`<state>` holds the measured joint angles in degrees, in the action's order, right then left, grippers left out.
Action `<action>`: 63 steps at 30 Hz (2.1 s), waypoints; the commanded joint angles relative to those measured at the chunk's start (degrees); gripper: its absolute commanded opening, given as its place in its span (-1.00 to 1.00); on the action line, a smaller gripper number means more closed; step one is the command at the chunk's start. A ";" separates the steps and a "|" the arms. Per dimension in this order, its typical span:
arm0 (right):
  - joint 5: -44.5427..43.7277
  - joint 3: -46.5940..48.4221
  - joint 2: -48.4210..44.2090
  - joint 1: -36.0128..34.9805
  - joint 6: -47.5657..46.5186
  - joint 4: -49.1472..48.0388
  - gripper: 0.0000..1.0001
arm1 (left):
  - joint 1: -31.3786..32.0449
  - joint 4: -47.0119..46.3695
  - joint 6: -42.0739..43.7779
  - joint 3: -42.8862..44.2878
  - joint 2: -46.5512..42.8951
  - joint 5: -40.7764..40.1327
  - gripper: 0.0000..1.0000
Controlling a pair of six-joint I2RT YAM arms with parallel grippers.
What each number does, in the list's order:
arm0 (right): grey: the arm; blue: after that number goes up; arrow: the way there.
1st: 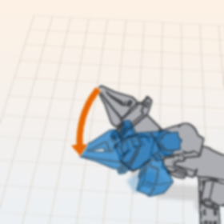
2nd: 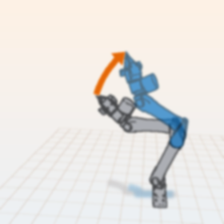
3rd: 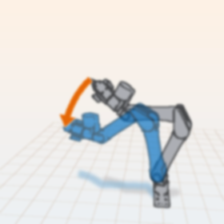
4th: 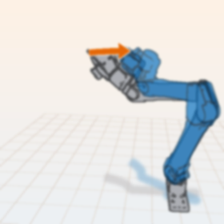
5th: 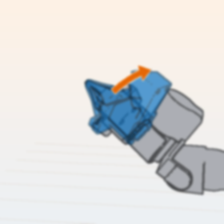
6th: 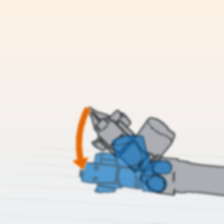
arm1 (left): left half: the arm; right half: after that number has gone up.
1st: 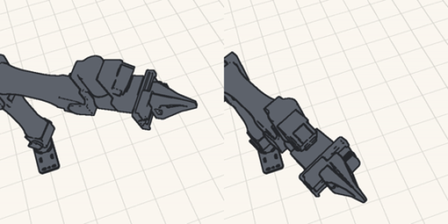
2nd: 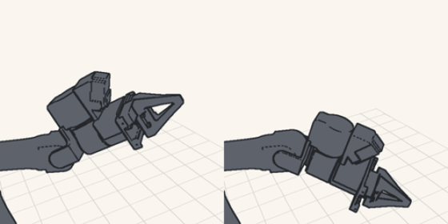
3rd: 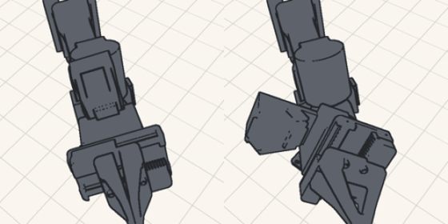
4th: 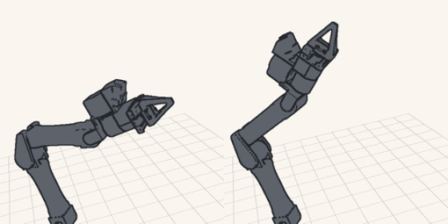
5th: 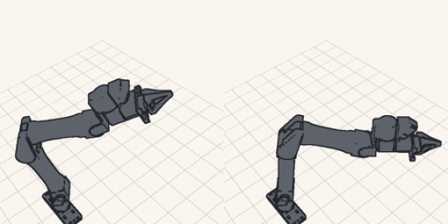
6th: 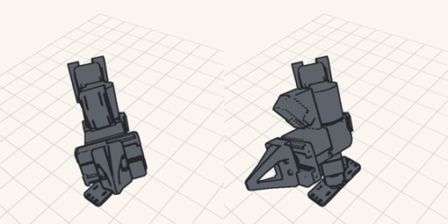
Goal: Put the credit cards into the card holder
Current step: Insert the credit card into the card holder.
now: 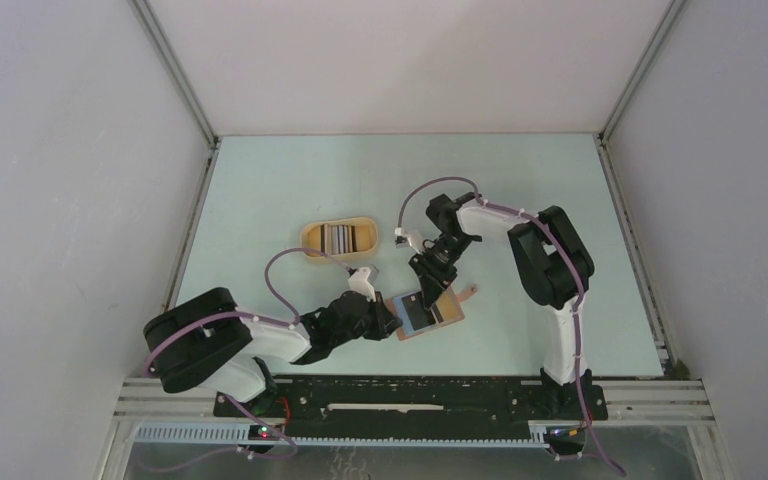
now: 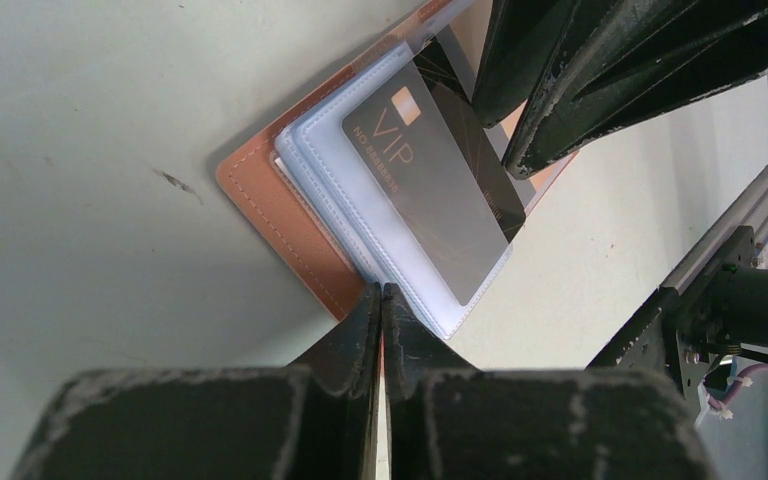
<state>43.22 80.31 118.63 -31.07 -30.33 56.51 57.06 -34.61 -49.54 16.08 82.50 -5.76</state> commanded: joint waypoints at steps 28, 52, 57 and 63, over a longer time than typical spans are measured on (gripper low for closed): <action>3.48 2.83 1.85 -2.09 0.29 1.93 -0.44 | 0.36 -1.58 1.07 1.65 0.25 0.35 -0.89; 1.21 0.99 -4.04 -1.63 -1.42 -0.59 -0.65 | 0.34 -5.52 0.32 -4.02 -7.76 -3.23 -0.60; 0.30 1.48 -2.11 -2.62 -0.76 -0.61 -0.72 | 0.25 -6.41 -0.03 -4.29 -7.28 -3.25 -0.47; -0.78 1.77 -0.74 -2.85 0.00 -0.80 -0.73 | 0.25 -6.79 -0.03 -4.37 -7.13 -3.34 -0.36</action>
<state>42.87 81.17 116.88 -33.52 -30.68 56.25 57.06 -38.87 -49.56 12.86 75.85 -7.55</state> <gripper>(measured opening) 0.137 0.304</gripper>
